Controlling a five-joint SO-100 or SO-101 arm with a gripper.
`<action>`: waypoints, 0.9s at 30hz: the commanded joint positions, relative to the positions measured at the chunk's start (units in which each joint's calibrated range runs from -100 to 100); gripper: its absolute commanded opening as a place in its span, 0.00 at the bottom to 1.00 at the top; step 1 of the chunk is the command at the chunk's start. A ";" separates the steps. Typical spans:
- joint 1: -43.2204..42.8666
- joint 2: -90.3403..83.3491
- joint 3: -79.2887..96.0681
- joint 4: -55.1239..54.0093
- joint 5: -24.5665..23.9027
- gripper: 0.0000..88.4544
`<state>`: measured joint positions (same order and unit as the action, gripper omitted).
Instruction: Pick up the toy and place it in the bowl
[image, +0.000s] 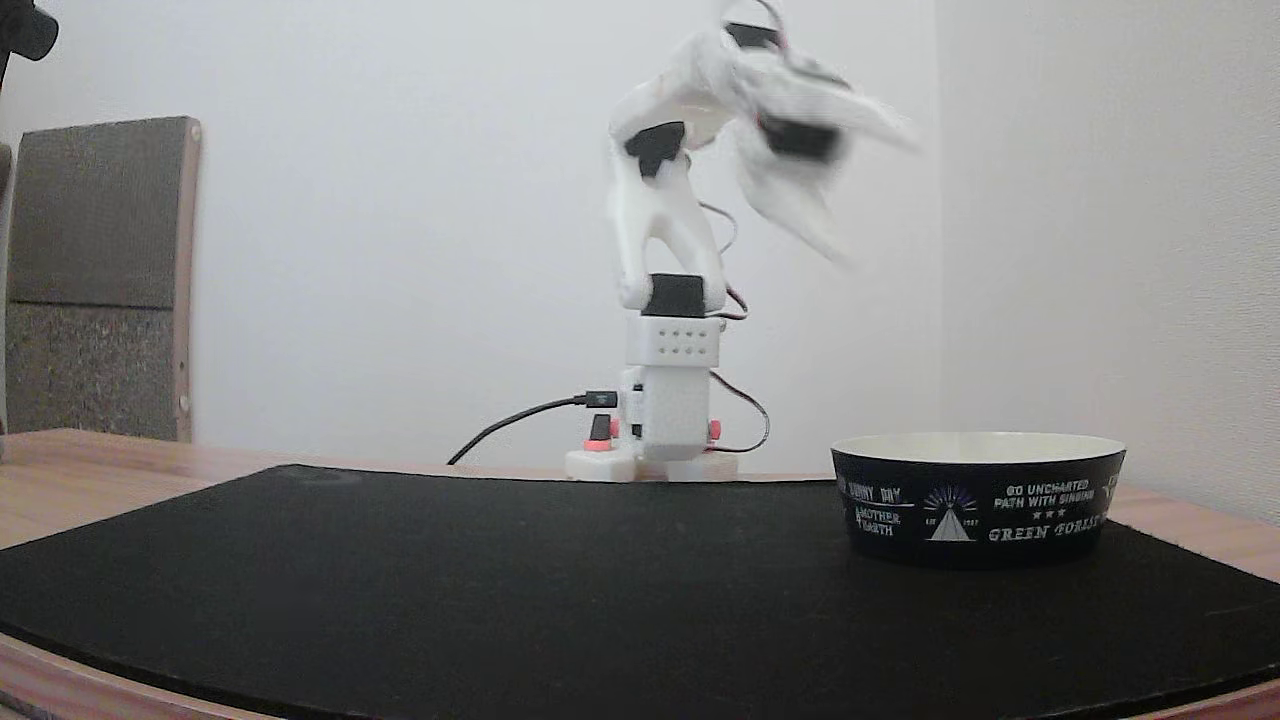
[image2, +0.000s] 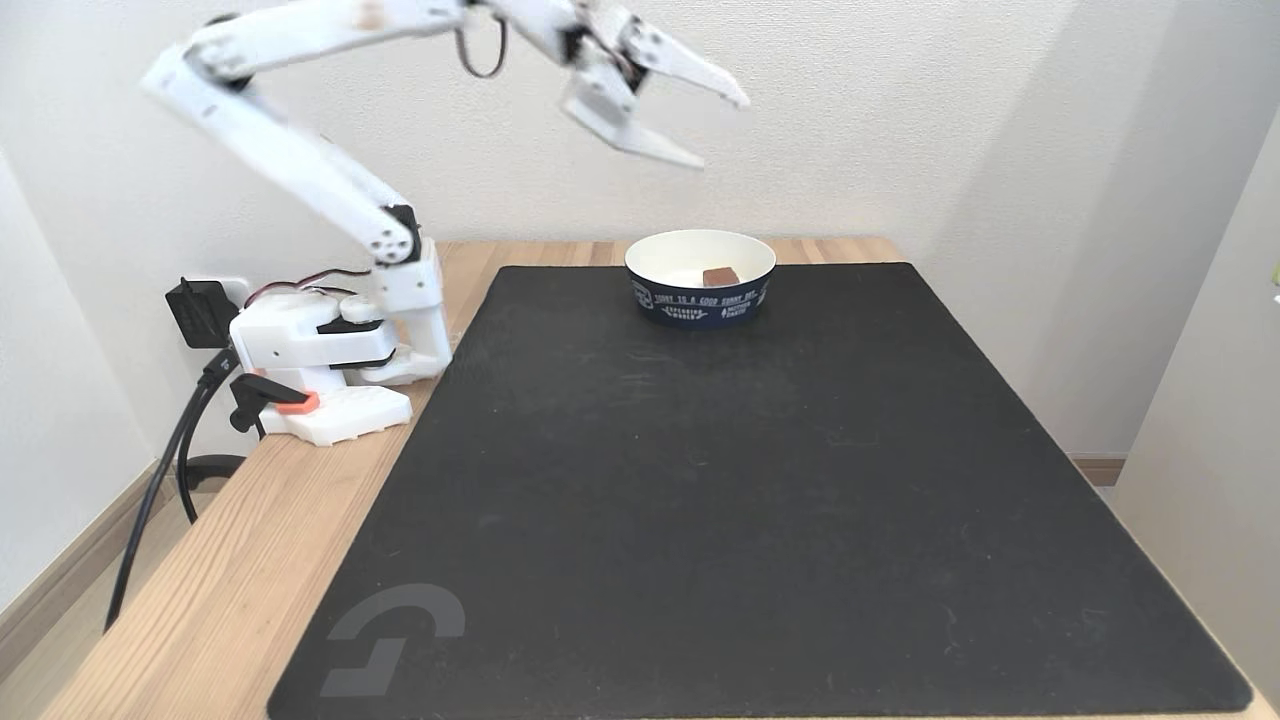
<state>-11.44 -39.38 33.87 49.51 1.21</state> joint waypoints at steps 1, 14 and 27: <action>7.89 -7.34 10.70 -0.06 0.04 0.03; 7.81 -44.03 53.42 -1.08 -5.07 0.03; 13.83 -60.03 65.59 3.07 -4.86 0.03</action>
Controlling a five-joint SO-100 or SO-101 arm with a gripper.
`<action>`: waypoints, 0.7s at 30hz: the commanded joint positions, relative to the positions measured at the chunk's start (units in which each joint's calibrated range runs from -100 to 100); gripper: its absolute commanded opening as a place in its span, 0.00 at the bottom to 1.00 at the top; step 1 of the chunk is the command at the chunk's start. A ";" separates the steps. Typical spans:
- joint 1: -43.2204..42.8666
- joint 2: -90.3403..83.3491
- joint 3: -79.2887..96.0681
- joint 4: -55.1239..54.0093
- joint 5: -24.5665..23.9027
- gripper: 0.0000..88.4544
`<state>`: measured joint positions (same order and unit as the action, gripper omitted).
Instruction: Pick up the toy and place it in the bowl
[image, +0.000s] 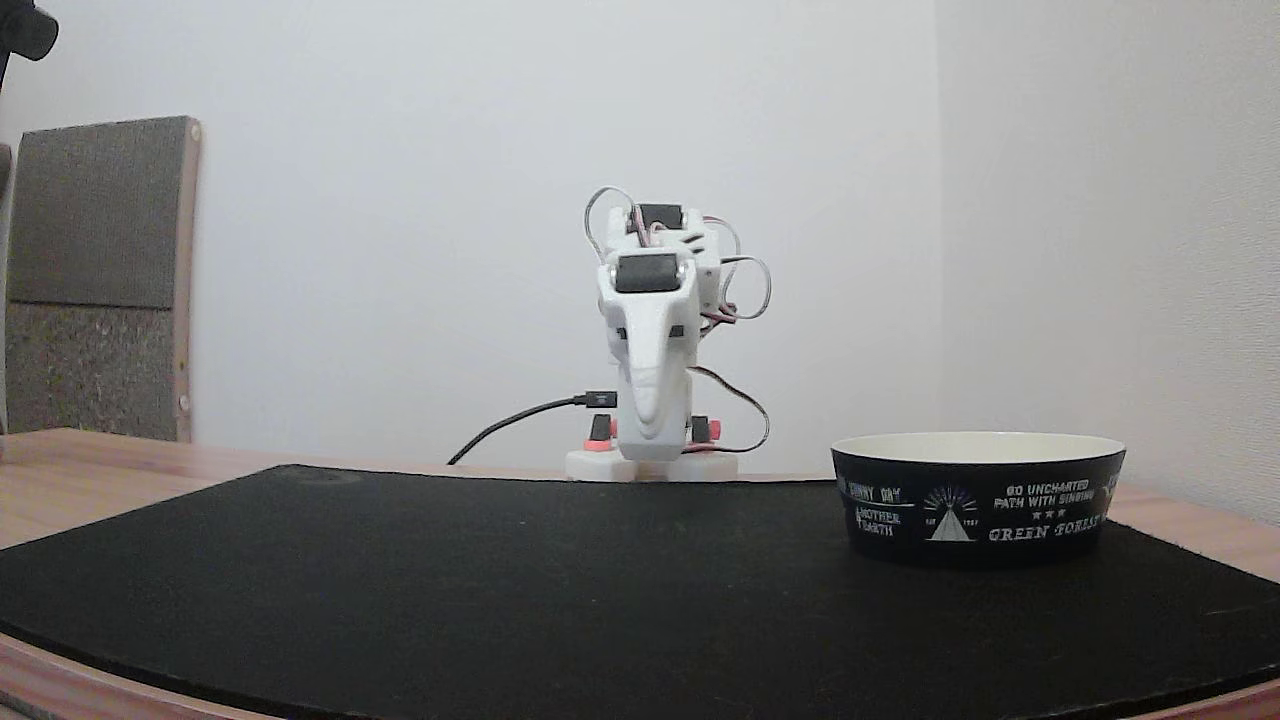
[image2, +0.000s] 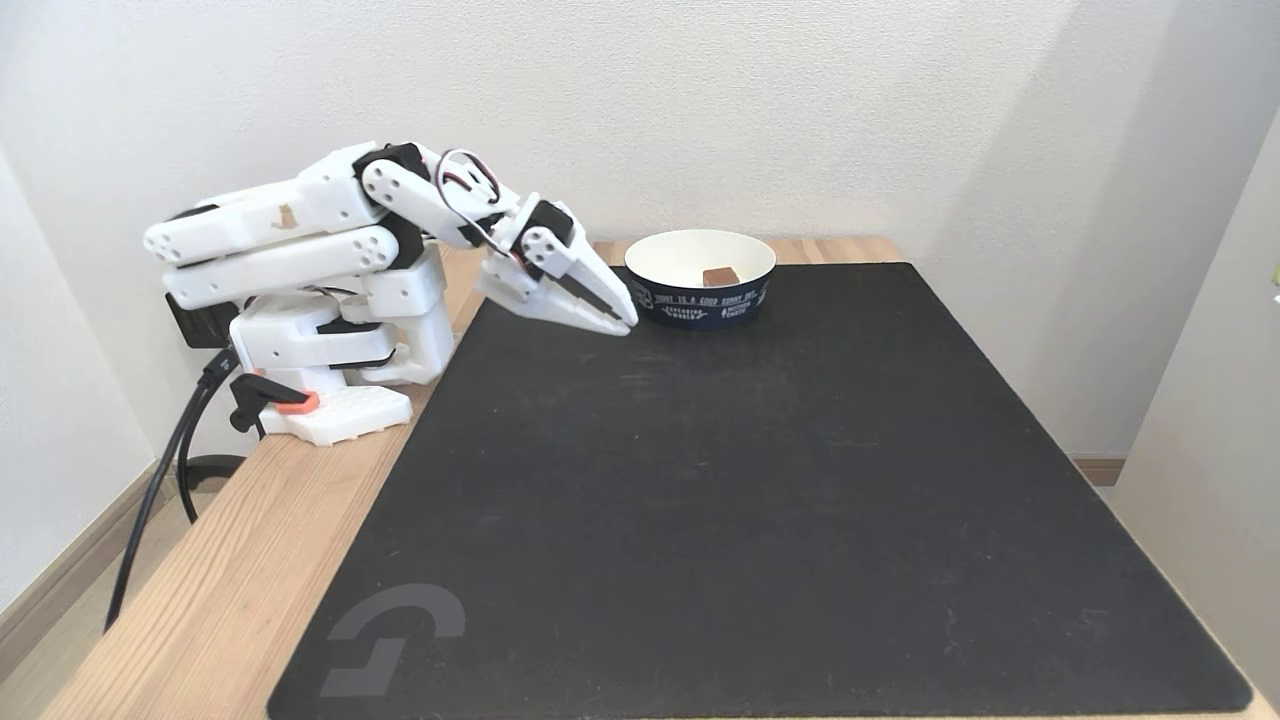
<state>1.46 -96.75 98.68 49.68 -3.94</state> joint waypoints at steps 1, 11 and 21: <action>-0.08 -3.08 0.78 3.75 0.28 0.03; -2.00 -2.83 0.60 4.25 -0.03 0.03; -2.00 -2.66 0.60 3.92 0.18 0.03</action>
